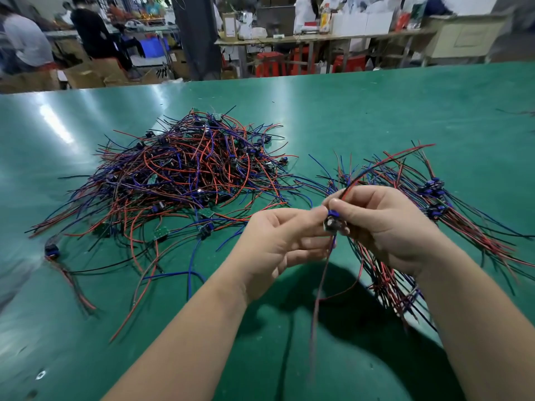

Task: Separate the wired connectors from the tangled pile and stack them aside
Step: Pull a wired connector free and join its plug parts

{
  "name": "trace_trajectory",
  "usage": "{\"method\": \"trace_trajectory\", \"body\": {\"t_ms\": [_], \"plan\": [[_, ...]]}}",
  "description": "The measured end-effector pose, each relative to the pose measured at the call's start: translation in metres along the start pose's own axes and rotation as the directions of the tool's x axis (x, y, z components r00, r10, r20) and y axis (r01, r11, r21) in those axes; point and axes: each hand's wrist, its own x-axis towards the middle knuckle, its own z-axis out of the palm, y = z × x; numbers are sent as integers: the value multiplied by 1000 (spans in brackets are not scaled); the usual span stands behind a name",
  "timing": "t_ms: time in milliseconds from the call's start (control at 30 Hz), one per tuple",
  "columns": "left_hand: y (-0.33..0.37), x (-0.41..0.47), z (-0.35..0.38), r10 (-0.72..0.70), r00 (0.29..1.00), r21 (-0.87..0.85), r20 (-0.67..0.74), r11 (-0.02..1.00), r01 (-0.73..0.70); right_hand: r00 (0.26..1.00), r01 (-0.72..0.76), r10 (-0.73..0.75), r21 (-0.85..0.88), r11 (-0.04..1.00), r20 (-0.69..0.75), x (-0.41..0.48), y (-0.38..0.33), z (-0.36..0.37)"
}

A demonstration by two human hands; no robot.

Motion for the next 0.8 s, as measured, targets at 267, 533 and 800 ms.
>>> {"method": "trace_trajectory", "body": {"t_ms": [267, 533, 800], "plan": [[-4, -3, -1, -165, 986, 214, -37, 962, 169, 948, 27, -94, -216, 976, -303, 4, -4, -14], [2, -8, -5, -249, 967, 323, 46, 920, 222, 777, 281, -70, 246, 928, -625, 7, -9, -25], [-2, 5, -14, -40, 967, 108, -252, 992, 69, 963, 195, -253, -403, 894, -96, 0, -5, -4]]}}
